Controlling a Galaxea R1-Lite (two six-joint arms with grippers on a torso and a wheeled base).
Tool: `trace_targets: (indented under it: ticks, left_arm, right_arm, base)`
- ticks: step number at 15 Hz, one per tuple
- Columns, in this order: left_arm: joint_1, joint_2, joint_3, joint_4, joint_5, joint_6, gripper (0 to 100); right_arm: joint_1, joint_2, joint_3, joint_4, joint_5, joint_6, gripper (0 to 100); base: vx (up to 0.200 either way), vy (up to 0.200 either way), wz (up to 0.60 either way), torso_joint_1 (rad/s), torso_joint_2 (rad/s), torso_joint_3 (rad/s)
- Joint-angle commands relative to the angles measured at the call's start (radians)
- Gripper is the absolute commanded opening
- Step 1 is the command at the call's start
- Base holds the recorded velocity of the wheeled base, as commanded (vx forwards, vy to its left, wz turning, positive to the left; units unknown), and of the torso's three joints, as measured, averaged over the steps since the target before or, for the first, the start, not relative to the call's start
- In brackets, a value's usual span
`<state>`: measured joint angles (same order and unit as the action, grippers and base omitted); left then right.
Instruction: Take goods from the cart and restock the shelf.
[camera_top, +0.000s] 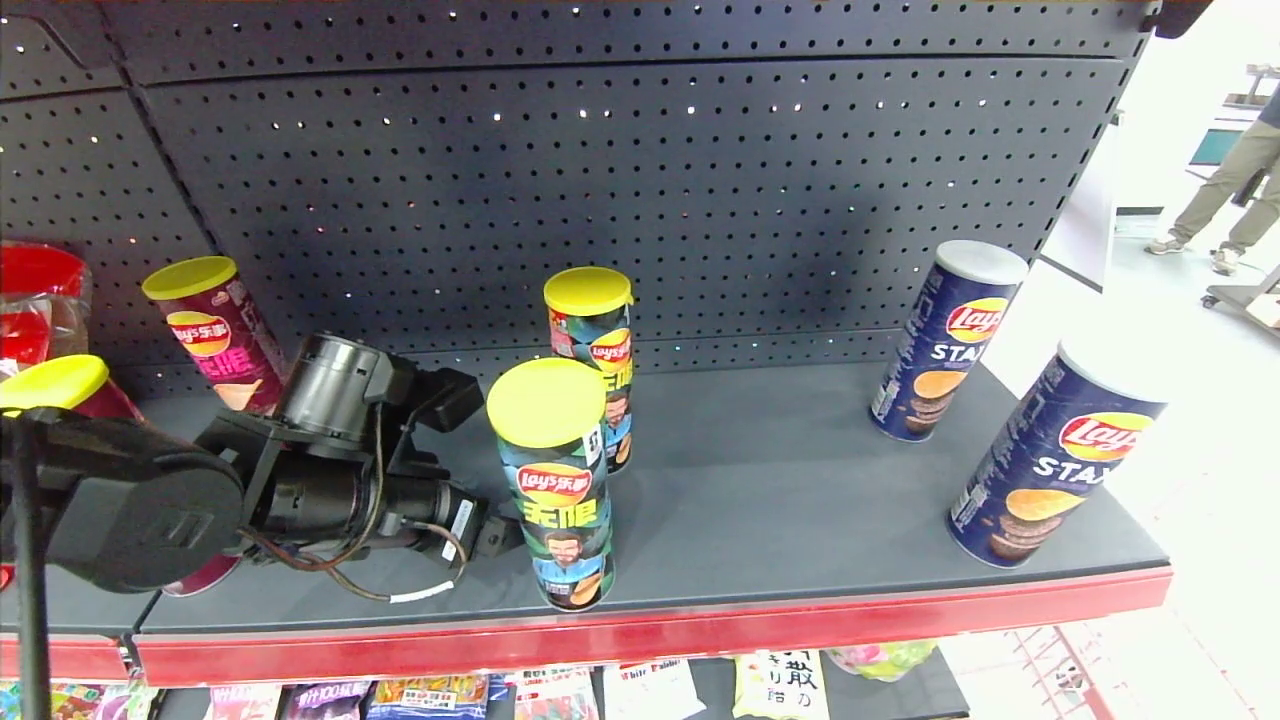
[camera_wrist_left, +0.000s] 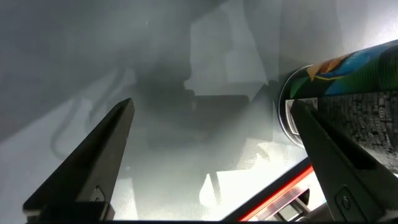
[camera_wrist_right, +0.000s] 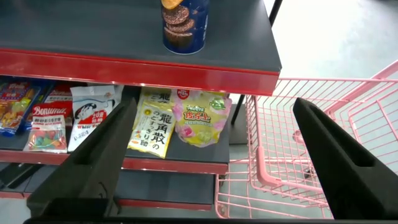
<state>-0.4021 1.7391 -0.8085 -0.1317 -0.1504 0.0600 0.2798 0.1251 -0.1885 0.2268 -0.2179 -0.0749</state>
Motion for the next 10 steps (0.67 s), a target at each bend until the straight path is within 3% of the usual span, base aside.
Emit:
trace_targets:
  ticks: [1, 10]
  left_arm:
    - [-0.001, 0.000, 0.000, 0.000, -0.001, 0.000, 100]
    - [-0.014, -0.006, 0.003, 0.000, 0.003, -0.002, 100]
  right_arm:
    - [0.001, 0.004, 0.000, 0.000, 0.000, 0.000, 100]
    - [-0.001, 0.004, 0.006, 0.000, -0.001, 0.000, 100]
  base:
    - [0.000, 0.000, 0.00, 0.000, 0.00, 0.000]
    - [0.000, 0.000, 0.00, 0.000, 0.00, 0.000]
